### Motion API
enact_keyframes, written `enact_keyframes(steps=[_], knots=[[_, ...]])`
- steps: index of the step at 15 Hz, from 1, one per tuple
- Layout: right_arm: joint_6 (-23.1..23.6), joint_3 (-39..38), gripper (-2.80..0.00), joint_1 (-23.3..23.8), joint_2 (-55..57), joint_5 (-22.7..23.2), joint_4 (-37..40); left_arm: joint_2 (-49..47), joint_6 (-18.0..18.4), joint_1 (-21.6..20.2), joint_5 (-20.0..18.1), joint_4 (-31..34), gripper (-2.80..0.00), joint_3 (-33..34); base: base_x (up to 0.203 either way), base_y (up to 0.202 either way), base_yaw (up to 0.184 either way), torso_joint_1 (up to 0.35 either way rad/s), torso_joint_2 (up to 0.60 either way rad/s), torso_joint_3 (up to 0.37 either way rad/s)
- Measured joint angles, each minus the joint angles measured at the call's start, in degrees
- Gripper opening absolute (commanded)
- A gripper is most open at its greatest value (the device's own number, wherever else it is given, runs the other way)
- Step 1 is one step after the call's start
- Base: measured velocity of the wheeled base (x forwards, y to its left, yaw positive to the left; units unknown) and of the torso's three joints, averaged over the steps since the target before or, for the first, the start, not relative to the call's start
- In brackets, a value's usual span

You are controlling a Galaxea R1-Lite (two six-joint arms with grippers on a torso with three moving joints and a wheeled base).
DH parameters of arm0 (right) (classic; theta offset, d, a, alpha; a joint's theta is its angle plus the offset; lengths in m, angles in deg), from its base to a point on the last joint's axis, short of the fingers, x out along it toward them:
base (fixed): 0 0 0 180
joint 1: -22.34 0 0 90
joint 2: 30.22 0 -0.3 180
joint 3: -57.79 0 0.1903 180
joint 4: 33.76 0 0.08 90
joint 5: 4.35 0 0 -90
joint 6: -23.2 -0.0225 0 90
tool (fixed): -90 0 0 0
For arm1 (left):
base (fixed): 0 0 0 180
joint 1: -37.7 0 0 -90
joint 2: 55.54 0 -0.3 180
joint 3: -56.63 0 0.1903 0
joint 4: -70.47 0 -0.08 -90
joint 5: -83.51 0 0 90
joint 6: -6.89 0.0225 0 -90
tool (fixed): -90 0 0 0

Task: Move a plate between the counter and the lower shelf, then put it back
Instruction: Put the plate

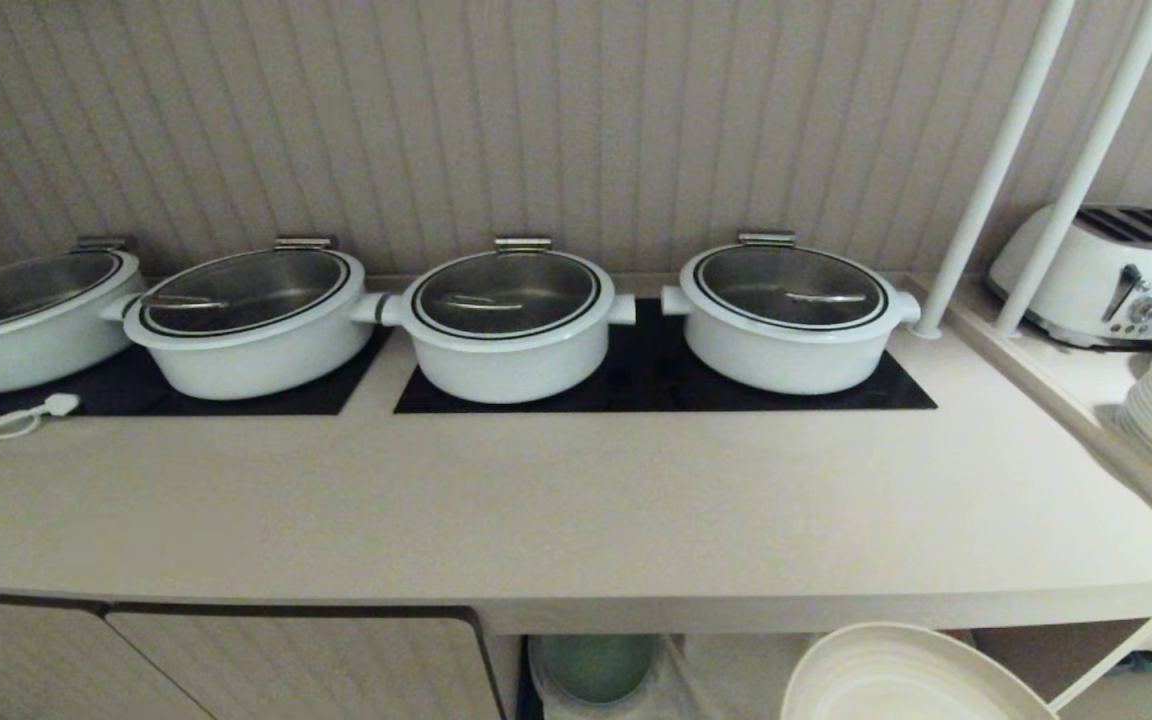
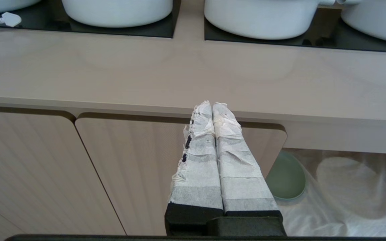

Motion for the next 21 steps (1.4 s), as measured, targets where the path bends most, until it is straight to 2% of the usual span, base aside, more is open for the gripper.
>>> enact_keyframes(steps=[21], knots=[[-0.09, 0.00, -2.80, 1.26, 0.10, -0.81, 0.11, 0.00, -0.11, 0.00, 0.03, -0.10, -2.80, 0.00, 0.000, 0.000, 0.000, 0.000, 0.00, 0.000]])
